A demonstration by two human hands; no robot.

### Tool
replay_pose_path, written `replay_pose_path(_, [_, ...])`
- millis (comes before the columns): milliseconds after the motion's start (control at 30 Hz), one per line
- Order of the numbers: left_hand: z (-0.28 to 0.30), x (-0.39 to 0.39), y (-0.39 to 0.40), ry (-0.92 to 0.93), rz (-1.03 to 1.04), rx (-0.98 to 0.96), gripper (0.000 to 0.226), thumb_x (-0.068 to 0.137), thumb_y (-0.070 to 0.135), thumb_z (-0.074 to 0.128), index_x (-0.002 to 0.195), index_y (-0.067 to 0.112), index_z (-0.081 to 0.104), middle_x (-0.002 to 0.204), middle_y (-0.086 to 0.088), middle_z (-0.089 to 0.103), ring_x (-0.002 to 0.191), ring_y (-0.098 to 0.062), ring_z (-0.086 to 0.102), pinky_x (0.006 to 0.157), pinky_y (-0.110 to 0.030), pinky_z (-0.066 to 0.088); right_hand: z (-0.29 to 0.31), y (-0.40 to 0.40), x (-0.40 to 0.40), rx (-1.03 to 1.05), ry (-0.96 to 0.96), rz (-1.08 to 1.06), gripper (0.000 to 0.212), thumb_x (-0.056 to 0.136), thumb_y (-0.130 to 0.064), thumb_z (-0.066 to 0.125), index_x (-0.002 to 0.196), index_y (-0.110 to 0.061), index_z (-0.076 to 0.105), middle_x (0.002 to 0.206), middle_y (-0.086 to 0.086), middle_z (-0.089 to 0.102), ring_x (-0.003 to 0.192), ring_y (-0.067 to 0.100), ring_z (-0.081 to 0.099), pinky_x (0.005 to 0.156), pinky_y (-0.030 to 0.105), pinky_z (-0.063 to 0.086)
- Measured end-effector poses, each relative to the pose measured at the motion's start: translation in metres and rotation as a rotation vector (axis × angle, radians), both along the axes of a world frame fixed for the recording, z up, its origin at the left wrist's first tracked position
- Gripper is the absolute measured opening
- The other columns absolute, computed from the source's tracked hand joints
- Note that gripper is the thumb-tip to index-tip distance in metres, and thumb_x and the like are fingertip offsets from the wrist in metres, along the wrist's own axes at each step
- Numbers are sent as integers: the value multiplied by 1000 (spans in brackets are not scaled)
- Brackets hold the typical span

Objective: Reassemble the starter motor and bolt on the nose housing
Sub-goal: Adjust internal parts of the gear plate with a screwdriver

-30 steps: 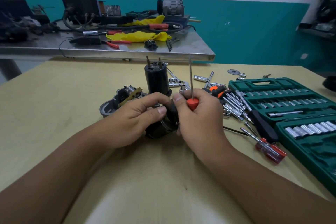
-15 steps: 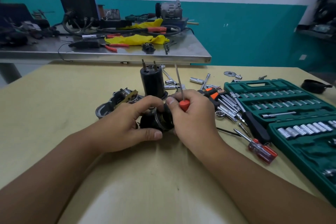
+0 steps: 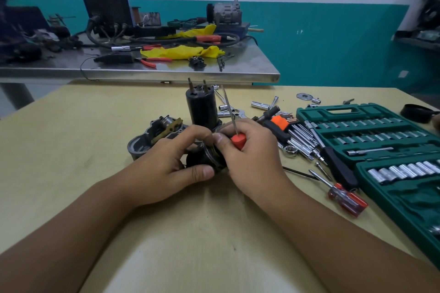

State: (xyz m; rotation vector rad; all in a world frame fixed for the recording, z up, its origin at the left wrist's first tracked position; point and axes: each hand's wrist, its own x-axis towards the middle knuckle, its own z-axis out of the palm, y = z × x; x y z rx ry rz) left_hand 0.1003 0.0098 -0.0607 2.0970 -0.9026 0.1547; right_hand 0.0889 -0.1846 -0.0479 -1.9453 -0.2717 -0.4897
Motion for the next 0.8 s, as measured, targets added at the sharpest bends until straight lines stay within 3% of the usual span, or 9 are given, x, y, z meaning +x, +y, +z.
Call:
replay_pose_path(133, [0, -3, -1, 66, -5, -64, 40, 90, 50, 71, 122, 49, 47, 113, 20, 66, 69, 0, 69, 46, -14, 49, -1, 3, -2, 70, 41, -2, 6, 90, -18, 77, 86, -22, 74, 88, -6, 70, 85, 10, 67, 80, 38, 57])
replay_pose_path(267, [-2, -2, 1, 144, 42, -100, 54, 85, 59, 73, 128, 41, 45, 109, 4, 71, 57, -17, 68, 45, -25, 53, 0, 3, -1, 127, 80, 10, 9, 89, -19, 78, 82, -24, 75, 80, -3, 73, 77, 14, 70, 71, 36, 58])
replay_pose_path(333, [-2, -2, 1, 170, 53, -107, 60, 83, 61, 74, 130, 39, 43, 111, 2, 71, 72, -26, 73, 50, -38, 59, 1, 3, -2, 138, 80, 27, 14, 88, -18, 79, 78, -27, 75, 76, -5, 72, 73, 13, 69, 67, 36, 58])
replay_pose_path(400, [-2, -3, 1, 151, 44, -108, 59, 83, 60, 74, 128, 39, 42, 112, 9, 70, 74, -15, 71, 50, -30, 57, 2, 3, -3, 97, 52, 5, 14, 87, -19, 80, 78, -27, 74, 77, -5, 72, 76, 11, 70, 72, 38, 60])
replay_pose_path(533, [-2, -3, 0, 168, 41, -127, 56, 83, 54, 76, 124, 41, 40, 111, 10, 70, 49, -6, 58, 43, -17, 45, 0, 8, -4, 57, 19, -67, 5, 89, -22, 78, 84, -19, 76, 79, -3, 71, 79, 14, 68, 75, 42, 59])
replay_pose_path(667, [-2, -3, 1, 196, 40, -147, 55, 81, 51, 77, 122, 42, 40, 109, -2, 70, 41, -3, 51, 41, -14, 42, 1, 10, -4, -61, -79, -143, 11, 88, -23, 78, 81, -15, 75, 76, -5, 65, 73, 10, 61, 67, 29, 50])
replay_pose_path(800, [-2, -3, 1, 191, 55, -132, 55, 81, 51, 76, 121, 41, 40, 107, -5, 68, 42, -4, 49, 42, -14, 41, 2, 10, -6, -120, -169, -144, 14, 86, -20, 78, 76, -13, 73, 74, -3, 64, 70, 11, 59, 63, 26, 47])
